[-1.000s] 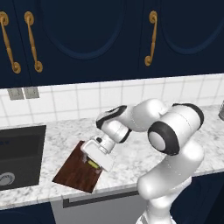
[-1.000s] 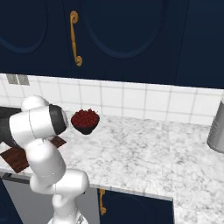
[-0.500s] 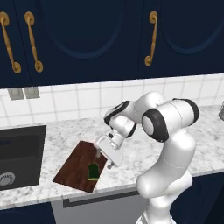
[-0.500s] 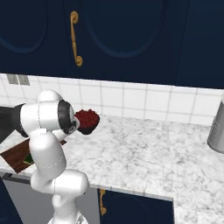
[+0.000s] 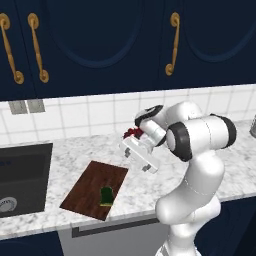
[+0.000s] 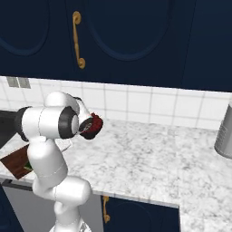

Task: Pick up the sponge from the counter and clean the cutting board by briefly scrubbing or pressing down on the cutting board. Once finished, release the sponge.

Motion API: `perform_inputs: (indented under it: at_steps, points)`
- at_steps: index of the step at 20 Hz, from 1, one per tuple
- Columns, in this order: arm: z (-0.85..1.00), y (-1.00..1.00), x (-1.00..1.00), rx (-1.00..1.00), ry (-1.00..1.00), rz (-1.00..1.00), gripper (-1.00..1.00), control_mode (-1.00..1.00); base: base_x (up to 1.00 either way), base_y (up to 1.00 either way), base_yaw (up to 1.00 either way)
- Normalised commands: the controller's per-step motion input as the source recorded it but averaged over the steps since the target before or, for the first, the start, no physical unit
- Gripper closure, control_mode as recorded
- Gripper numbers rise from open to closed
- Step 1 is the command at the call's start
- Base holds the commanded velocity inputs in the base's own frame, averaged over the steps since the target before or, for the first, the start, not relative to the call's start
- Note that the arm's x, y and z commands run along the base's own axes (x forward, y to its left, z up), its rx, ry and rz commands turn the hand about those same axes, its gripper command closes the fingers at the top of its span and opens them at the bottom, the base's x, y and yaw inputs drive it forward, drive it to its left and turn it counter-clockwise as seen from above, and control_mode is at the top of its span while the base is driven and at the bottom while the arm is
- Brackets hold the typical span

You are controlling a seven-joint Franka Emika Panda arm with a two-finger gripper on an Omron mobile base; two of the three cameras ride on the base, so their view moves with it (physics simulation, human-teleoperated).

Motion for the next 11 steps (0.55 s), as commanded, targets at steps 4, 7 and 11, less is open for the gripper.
perform_inputs:
  at_steps: [4,7,11]
  points:
    - [-0.22,-0.93,-0.22,-0.23,-0.91,-0.08,-1.00,-1.00,0.00,0.00,0.00]
    - [-0.29,-0.67,-0.62,-0.32,-1.00,-0.07,-1.00,-1.00,0.00,0.00,0.00]
    - [-0.11,-0.09,-0.86,-0.32,-1.00,-0.12,-1.00,-1.00,0.00,0.00,0.00]
